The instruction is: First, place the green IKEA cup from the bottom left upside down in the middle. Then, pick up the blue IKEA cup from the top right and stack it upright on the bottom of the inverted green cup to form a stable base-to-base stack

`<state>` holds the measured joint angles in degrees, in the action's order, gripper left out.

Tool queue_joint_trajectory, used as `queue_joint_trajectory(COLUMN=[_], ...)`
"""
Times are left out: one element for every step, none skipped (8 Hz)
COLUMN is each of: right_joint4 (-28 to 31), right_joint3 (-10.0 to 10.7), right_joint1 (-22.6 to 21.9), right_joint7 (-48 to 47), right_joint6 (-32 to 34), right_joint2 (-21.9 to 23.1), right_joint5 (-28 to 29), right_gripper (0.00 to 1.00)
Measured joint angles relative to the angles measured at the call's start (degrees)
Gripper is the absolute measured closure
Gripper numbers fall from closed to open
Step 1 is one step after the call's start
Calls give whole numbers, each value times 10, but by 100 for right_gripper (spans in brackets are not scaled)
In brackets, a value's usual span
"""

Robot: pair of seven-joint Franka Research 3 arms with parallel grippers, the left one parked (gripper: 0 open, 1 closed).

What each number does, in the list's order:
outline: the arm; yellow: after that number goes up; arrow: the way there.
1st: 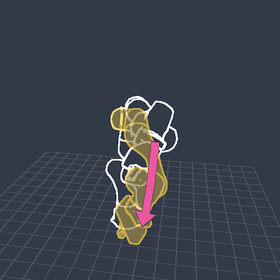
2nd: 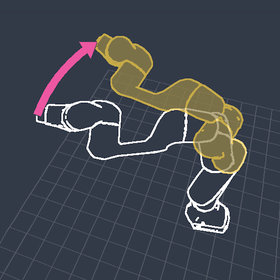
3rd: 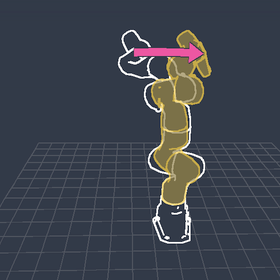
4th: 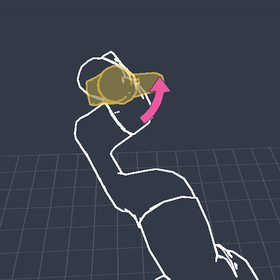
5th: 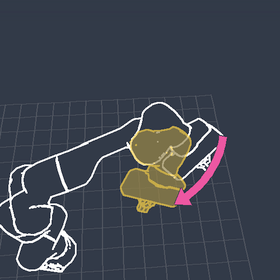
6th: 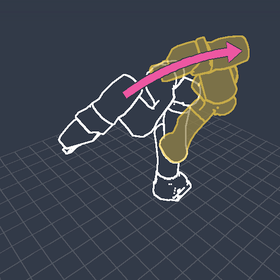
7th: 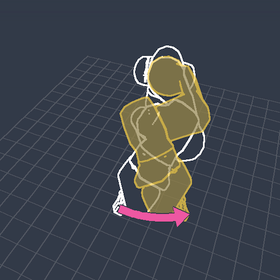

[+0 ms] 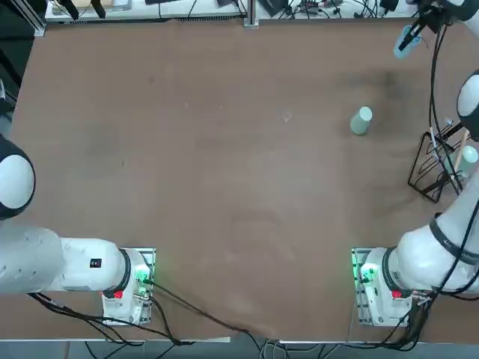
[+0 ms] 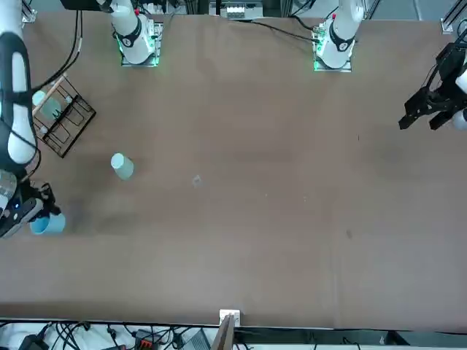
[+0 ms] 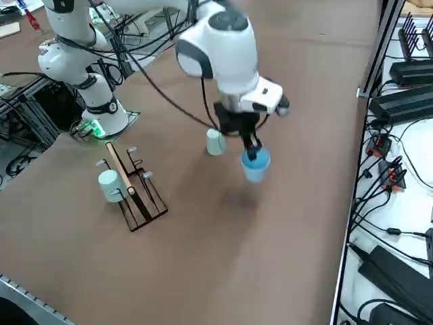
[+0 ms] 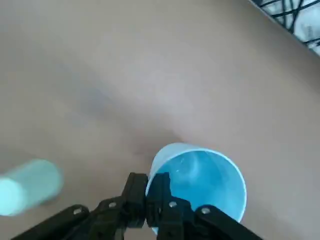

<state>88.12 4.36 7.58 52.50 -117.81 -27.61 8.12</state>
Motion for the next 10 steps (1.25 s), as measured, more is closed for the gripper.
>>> queue_joint_trajectory(right_joint4=[19, 46, 84, 125, 165, 203, 241, 289, 337, 374], right_joint3=[-20, -44, -70, -94, -113, -130, -142, -148, -154, -165], right_joint1=[0, -1, -1, -1, -1, -1, -1, -1, -1, -1], right_joint7=[-59, -128, -198, -255, -302, -342, -370, -382, -397, -423], right_joint6=[17, 26, 30, 30, 30, 26, 3, -43, -92, -129], right_joint2=[28, 60, 97, 133, 166, 193, 214, 231, 242, 246], right_joint5=[-13, -32, -49, -58, -63, -69, -74, -76, -77, -87], right_gripper=[97, 97, 97, 97, 97, 97, 97, 97, 97, 97])
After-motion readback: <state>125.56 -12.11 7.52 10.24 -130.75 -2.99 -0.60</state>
